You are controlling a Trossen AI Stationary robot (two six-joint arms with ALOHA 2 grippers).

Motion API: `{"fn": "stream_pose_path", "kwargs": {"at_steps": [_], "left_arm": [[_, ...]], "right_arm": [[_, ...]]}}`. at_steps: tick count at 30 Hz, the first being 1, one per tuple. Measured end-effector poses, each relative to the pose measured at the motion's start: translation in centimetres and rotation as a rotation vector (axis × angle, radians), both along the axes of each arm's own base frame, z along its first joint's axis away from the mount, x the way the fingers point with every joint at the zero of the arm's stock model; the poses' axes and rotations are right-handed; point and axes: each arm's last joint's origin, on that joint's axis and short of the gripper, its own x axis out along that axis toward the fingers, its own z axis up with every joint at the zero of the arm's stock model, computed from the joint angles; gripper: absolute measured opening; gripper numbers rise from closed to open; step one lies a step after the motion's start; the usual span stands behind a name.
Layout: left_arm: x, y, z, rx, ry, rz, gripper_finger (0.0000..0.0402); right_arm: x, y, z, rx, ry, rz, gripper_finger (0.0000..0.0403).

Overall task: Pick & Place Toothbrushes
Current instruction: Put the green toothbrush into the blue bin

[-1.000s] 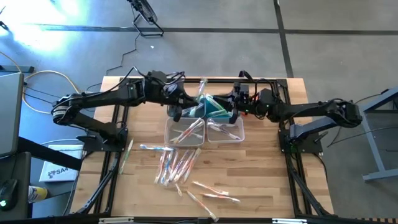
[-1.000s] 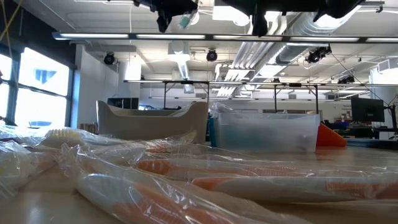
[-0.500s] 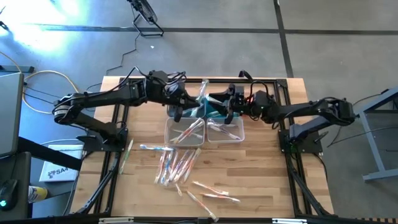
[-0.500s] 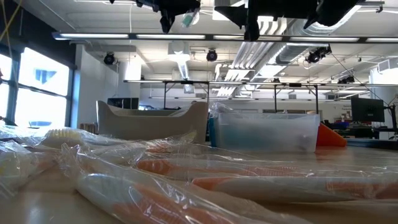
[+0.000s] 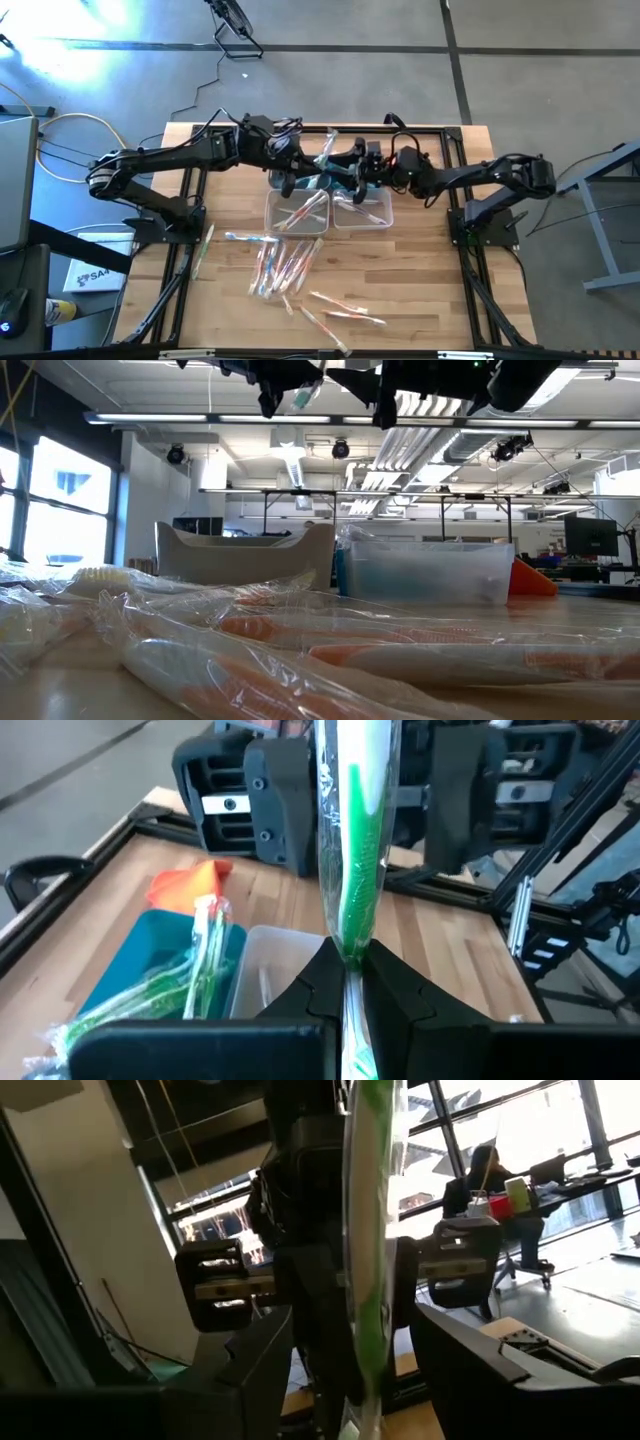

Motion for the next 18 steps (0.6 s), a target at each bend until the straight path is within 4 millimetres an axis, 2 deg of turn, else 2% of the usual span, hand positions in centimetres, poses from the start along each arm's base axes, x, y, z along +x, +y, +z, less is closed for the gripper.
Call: {"fn": "stream_pose_path", "kwargs": {"at_steps": [11, 18], "left_arm": [[0.0, 0.0, -0.1, -0.003, 0.007, -0.002, 0.0016], [0.0, 0.0, 0.0, -0.002, 0.005, -0.002, 0.0016]], "right_arm": [[1.3, 0.1, 0.4, -0.075, -0.001, -0.015, 0.0196], [1.4, 0.2, 0.8, -0.106, -0.009, -0.023, 0.0164]]}}
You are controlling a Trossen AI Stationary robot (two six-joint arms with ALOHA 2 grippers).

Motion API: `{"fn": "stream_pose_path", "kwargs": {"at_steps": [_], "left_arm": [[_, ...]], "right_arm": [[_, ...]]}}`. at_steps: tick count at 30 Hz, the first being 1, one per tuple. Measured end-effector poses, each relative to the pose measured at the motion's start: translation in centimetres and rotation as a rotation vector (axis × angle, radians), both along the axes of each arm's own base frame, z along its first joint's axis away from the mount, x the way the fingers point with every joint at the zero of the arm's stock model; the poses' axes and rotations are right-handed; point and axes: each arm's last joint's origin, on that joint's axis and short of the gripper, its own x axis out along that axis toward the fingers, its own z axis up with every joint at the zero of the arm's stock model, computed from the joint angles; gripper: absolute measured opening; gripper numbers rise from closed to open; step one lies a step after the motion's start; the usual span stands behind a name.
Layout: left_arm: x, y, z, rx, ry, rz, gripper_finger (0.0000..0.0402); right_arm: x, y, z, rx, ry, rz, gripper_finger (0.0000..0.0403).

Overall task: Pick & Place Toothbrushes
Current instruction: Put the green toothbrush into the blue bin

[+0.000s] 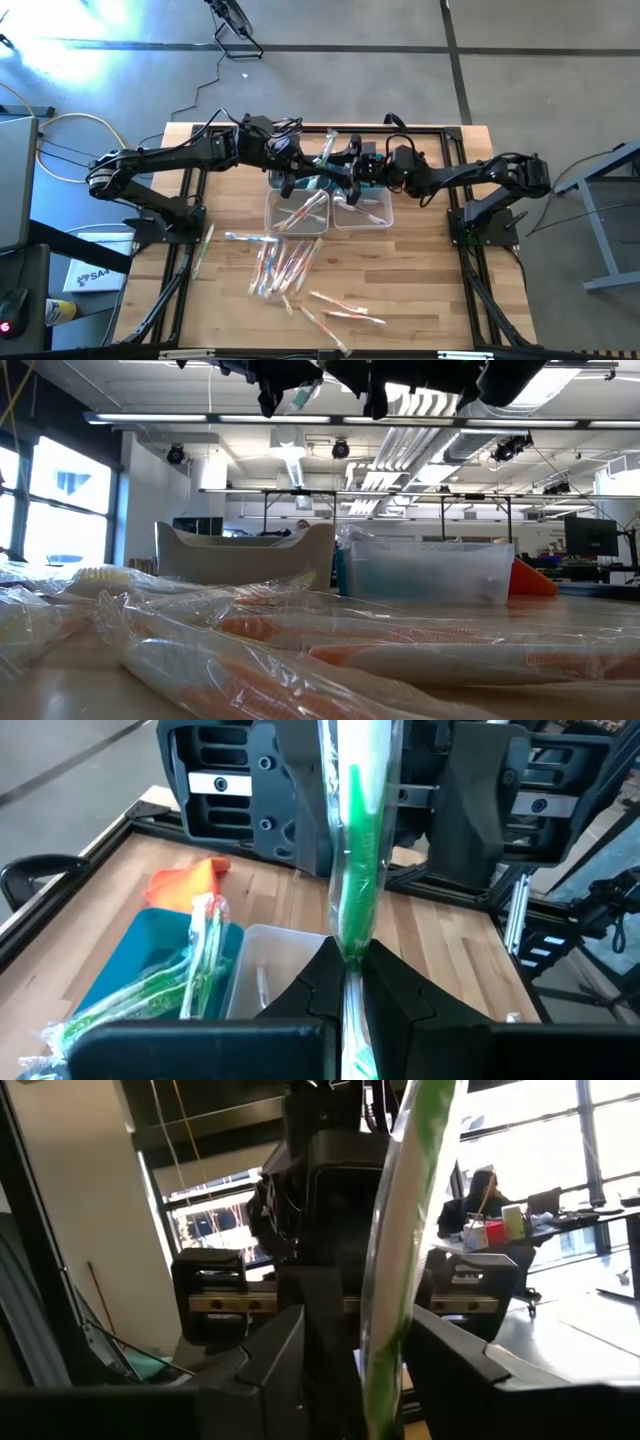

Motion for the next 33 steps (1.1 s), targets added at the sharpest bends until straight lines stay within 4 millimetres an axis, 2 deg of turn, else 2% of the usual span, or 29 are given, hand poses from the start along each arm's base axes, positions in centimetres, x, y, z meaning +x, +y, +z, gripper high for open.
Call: {"fn": "stream_pose_path", "kwargs": {"at_steps": [15, 25, 29, 33], "left_arm": [[-0.01, -0.03, -0.01, -0.001, 0.001, -0.003, 0.0016], [-0.04, -0.02, -0.01, -0.015, 0.004, 0.004, 0.0019], [-0.02, 0.01, 0.04, -0.039, 0.000, 0.019, 0.0047], [-0.03, 0.04, 0.03, -0.040, 0.001, 0.026, 0.0095]], "right_arm": [[0.00, -0.04, -0.02, 0.002, 0.002, -0.006, 0.0034], [0.00, -0.06, -0.03, 0.013, 0.002, -0.016, 0.0021], [-0.01, -0.06, 0.00, 0.012, 0.000, -0.017, 0.0020], [-0.01, -0.04, 0.00, 0.012, 0.000, -0.016, 0.0019]]}}
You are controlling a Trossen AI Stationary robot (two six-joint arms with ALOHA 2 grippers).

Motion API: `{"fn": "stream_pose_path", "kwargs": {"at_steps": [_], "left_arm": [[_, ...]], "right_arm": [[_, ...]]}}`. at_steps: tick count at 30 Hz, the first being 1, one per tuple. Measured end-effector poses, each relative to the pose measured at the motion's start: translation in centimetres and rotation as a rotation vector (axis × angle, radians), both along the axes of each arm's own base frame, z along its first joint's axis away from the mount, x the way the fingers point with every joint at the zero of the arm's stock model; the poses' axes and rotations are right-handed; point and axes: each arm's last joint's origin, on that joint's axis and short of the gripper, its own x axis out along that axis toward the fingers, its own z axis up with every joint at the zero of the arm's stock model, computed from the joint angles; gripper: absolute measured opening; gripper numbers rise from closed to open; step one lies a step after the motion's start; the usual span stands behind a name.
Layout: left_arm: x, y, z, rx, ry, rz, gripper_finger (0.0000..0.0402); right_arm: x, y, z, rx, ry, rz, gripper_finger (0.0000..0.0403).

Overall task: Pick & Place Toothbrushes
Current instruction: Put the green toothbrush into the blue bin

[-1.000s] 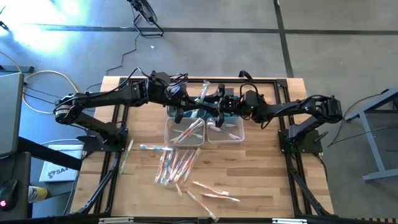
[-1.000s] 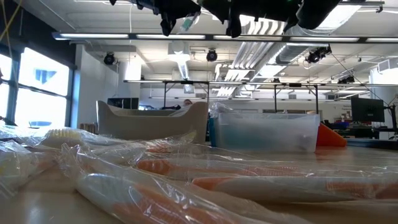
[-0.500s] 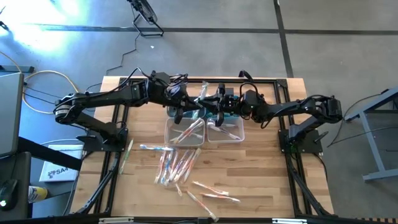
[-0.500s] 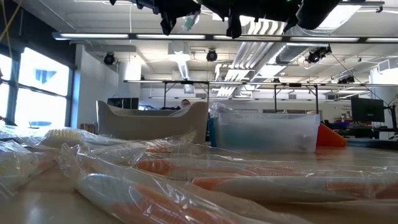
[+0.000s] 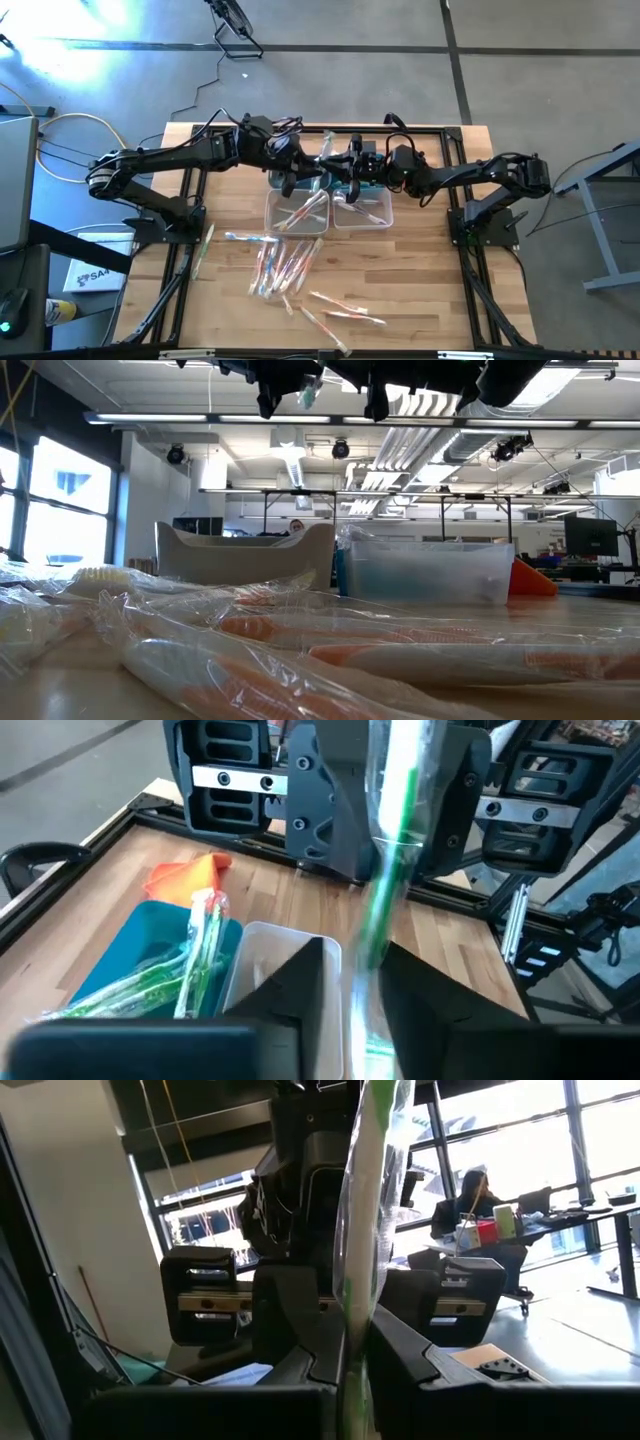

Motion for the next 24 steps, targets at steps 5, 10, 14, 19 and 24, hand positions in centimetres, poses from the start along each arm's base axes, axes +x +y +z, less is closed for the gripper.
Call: {"fn": "stream_pose_path", "kwargs": {"at_steps": [5, 10, 14, 19, 24], "left_arm": [[0.0, 0.0, 0.0, 0.006, -0.001, 0.000, 0.0158], [0.0, 0.0, 0.0, 0.007, -0.001, -0.001, 0.0187], [-0.2, 0.0, 0.1, 0.011, 0.001, -0.004, 0.0187], [-0.8, -0.2, 0.8, 0.020, -0.019, -0.005, 0.0186], [-2.2, -0.5, 1.5, 0.050, -0.005, 0.024, 0.0186]], "right_arm": [[0.0, 0.0, 0.0, 0.000, -0.001, 0.000, 0.0019], [0.0, 0.0, 0.0, 0.001, -0.001, -0.001, 0.0019], [0.0, 0.0, 0.0, 0.003, -0.001, -0.010, 0.0018], [-0.1, -0.4, 0.0, 0.008, 0.000, -0.035, 0.0018], [-0.2, -0.5, -0.1, 0.004, 0.028, -0.045, 0.0018]]}}
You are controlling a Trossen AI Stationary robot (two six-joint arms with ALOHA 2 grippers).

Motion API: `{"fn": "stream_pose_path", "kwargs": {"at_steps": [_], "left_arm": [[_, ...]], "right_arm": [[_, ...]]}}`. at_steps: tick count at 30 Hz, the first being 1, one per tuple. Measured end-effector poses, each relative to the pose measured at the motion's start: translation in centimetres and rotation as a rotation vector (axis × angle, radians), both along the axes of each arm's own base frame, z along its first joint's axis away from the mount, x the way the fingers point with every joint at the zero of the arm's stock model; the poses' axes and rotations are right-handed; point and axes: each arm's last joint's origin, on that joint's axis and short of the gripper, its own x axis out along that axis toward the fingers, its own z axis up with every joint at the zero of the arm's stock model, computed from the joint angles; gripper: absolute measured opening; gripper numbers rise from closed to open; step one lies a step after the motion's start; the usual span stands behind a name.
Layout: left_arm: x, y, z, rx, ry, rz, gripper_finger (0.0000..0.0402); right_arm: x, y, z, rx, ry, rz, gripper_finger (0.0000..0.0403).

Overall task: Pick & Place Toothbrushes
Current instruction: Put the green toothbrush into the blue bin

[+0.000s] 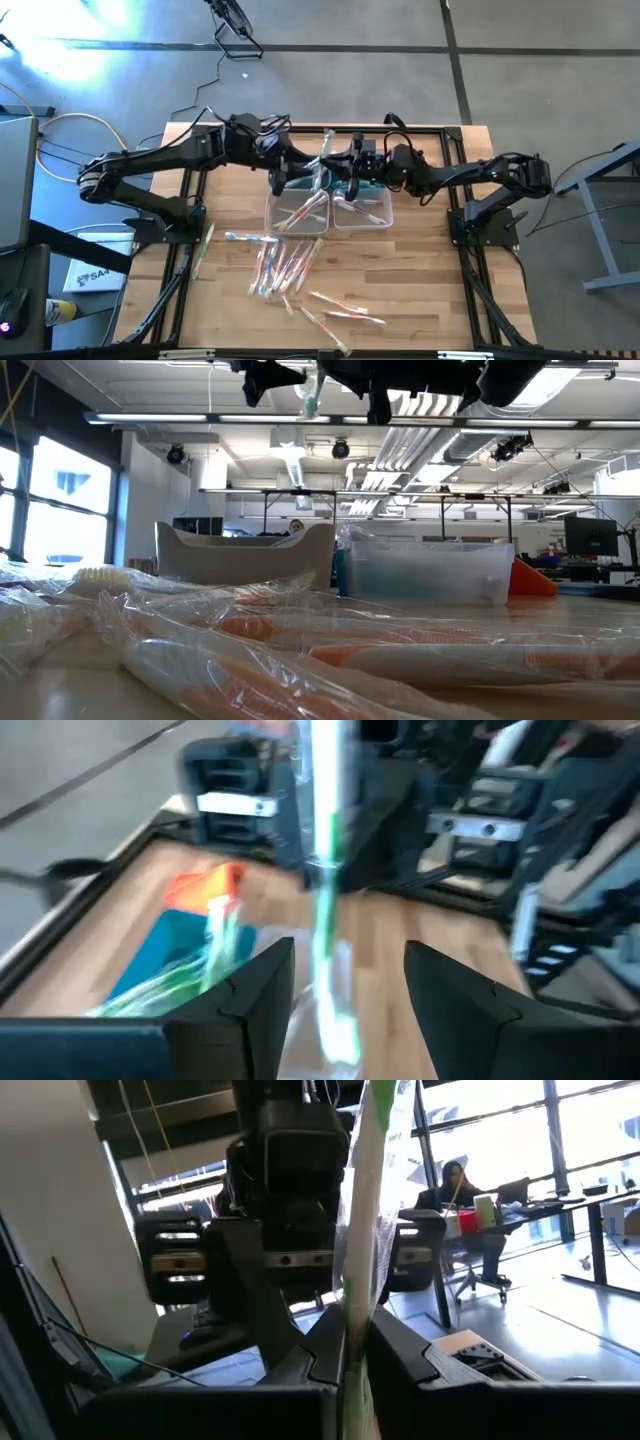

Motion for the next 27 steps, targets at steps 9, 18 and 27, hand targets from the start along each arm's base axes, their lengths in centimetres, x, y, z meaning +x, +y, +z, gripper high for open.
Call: {"fn": "stream_pose_path", "kwargs": {"at_steps": [9, 18, 27], "left_arm": [[-3.4, -0.7, 1.1, 0.020, 0.056, 0.094, 0.0186], [-5.5, -1.1, 1.7, 0.026, 0.083, 0.156, 0.0186], [-6.2, -1.2, 2.0, 0.023, 0.078, 0.185, 0.0186]], "right_arm": [[-2.7, -0.9, 1.4, -0.009, 0.163, -0.140, 0.0018], [-5.7, -0.8, 2.0, -0.088, 0.383, -0.317, 0.0018], [-6.5, -1.0, -0.1, -0.233, 0.679, -0.434, 0.0018]]}}
